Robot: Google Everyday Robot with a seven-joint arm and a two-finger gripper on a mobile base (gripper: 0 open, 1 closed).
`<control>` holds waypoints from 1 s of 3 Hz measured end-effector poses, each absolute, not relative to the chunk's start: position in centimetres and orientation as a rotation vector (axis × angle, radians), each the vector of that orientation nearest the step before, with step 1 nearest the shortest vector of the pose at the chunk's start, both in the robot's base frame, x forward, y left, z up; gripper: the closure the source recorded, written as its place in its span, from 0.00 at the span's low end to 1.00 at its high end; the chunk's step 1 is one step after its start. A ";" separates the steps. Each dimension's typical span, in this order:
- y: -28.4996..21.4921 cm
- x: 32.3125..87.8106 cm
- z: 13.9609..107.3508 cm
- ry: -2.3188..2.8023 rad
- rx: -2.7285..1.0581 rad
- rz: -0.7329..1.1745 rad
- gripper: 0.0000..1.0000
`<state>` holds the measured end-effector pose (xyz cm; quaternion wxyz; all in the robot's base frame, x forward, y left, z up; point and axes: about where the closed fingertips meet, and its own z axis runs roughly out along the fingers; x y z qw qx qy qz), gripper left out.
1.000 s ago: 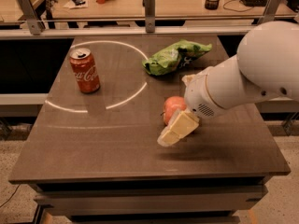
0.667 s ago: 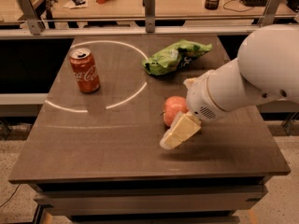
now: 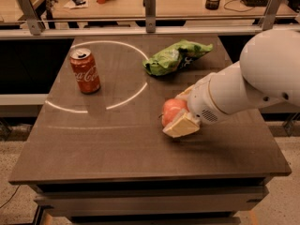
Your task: Move apple near coke can
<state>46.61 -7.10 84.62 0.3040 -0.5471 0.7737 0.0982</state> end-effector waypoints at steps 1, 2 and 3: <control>-7.0 46.6 84.8 2.024 -1.463 0.257 0.64; -7.0 46.5 84.9 2.021 -1.466 0.253 0.88; -6.9 46.4 85.1 2.018 -1.467 0.250 1.00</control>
Offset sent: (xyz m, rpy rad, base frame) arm -0.0005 0.0006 0.0014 0.0029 -0.0151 0.0156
